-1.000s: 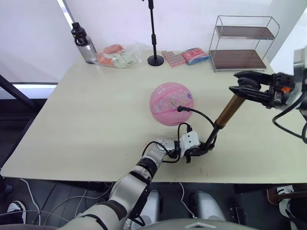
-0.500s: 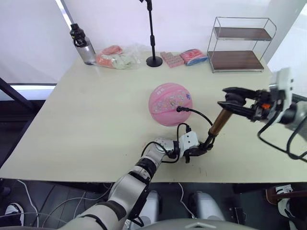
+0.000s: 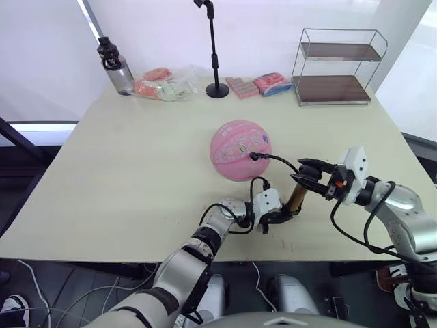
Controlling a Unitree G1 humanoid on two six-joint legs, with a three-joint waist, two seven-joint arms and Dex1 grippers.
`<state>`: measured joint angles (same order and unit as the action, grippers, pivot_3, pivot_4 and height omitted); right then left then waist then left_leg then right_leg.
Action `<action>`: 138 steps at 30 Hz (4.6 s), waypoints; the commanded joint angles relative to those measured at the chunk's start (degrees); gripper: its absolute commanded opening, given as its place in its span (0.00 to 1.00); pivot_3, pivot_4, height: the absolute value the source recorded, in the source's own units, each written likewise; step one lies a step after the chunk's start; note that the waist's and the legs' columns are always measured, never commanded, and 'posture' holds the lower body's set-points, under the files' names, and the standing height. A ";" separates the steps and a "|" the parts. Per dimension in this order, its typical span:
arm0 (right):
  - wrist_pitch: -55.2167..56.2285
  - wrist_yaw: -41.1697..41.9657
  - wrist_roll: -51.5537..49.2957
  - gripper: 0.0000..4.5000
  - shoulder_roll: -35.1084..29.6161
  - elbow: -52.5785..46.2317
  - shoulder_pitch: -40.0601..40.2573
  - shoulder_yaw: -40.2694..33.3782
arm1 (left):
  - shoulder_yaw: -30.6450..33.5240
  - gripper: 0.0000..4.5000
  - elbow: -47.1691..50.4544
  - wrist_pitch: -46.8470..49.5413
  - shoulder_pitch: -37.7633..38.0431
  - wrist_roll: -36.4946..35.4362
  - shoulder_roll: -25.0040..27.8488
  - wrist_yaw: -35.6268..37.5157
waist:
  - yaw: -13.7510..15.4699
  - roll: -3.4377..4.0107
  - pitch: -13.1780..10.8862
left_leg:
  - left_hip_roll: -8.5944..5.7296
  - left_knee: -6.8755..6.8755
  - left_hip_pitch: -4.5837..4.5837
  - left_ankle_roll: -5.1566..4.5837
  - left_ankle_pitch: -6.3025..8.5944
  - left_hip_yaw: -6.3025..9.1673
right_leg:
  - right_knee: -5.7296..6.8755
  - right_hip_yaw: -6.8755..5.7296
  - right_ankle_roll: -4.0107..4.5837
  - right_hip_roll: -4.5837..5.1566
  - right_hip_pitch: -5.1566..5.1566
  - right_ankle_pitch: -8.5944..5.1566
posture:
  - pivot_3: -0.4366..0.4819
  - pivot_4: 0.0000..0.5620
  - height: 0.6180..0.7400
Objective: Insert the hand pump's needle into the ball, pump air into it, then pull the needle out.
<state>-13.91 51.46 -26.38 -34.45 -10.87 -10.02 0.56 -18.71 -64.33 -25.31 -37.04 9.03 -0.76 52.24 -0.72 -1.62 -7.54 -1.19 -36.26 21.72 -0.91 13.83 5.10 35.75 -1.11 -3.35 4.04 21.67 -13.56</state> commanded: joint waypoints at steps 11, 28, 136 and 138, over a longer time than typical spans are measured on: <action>-14.78 1.04 -15.21 0.37 -7.51 -9.33 -9.11 -12.66 | -2.43 0.23 -7.23 4.80 4.11 4.16 2.17 0.22 | 0.69 0.63 -0.71 | -0.12 0.00 0.19 -0.05 -0.03 -0.01 | -0.04 0.00 -0.01 0.07 0.06 0.01 | 0.48 0.27 1.00; -25.87 -3.54 -28.08 0.37 -15.30 -8.70 -21.90 -22.41 | -2.55 0.23 -7.21 4.81 4.10 4.27 2.10 0.23 | 0.85 0.68 -0.91 | -0.12 -0.01 0.18 -0.05 -0.03 -0.02 | -0.04 -0.02 -0.02 0.09 0.06 0.01 | 0.48 0.27 1.00; -27.09 -1.96 -30.81 0.37 -20.89 -7.71 -25.07 -23.06 | -3.26 0.23 -6.51 5.12 5.03 4.03 2.53 -0.16 | 1.45 0.85 -1.13 | -0.06 0.02 0.30 0.00 0.00 0.03 | -0.15 -0.16 0.09 0.12 0.14 -0.08 | 0.48 0.27 1.00; -27.42 -1.33 -29.47 0.37 -20.94 -8.62 -23.78 -22.18 | -3.20 0.23 -6.47 5.22 5.12 3.98 2.51 -0.08 | 1.51 0.87 -1.13 | -0.10 0.02 0.45 -0.02 -0.01 0.01 | -0.15 -0.14 -0.04 0.13 0.28 0.00 | 0.48 0.27 1.00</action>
<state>-43.86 50.82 -54.14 -54.05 -17.02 -30.43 -15.19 -19.54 -62.27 -25.27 -37.15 8.66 -1.76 52.60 0.79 -0.74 -8.67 -1.32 -36.25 22.25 -0.94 13.81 5.12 35.60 -1.25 -3.39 4.17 22.03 -13.55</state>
